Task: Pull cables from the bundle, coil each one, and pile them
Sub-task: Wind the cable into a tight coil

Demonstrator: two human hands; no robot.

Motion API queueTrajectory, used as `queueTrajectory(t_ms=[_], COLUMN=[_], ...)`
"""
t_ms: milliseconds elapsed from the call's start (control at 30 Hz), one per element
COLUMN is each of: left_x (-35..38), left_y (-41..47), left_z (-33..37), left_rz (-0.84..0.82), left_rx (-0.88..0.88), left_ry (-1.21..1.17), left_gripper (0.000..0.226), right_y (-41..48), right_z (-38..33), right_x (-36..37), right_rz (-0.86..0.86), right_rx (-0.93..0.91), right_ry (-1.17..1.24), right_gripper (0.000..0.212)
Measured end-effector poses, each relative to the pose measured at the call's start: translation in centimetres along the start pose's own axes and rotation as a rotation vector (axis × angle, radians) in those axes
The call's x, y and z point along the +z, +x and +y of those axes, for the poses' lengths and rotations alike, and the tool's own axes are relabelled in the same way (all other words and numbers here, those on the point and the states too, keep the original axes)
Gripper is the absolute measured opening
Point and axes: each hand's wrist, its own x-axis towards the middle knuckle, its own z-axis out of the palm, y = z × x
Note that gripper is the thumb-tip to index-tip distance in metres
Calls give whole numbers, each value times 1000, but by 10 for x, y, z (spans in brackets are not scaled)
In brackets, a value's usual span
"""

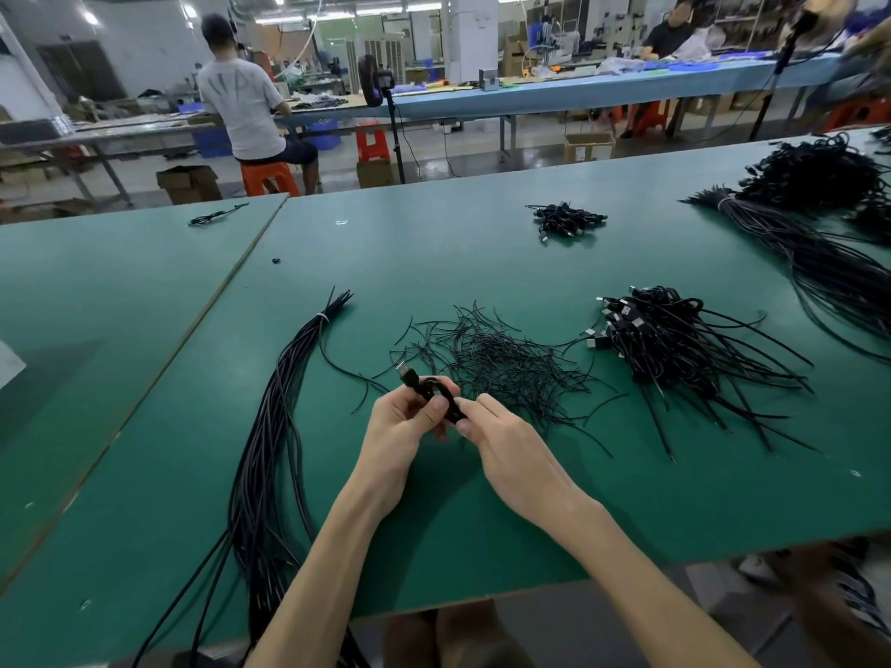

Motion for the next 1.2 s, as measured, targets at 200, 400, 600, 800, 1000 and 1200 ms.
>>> queueTrajectory(t_ms=[200, 400, 600, 800, 1000, 1200], left_x=[1, 4, 7, 10, 9, 10], left_y=[0, 0, -1, -4, -3, -2], left_z=[2, -2, -2, -1, 0, -2], left_rz=[26, 112, 168, 156, 185, 183], left_rx=[-9, 88, 149, 169, 135, 100], left_ry=[-8, 163, 258, 321, 346, 354], left_gripper=[19, 17, 20, 28, 25, 15], right_y=[1, -1, -1, 3, 3, 1], right_z=[0, 0, -4, 1, -2, -3], right_x=[-2, 5, 9, 14, 10, 11], right_rz=[8, -29, -28, -8, -57, -32], right_rx=[0, -28, -59, 6, -18, -15], right_ry=[76, -72, -191, -178, -144, -163], right_gripper=[33, 33, 51, 13, 25, 26])
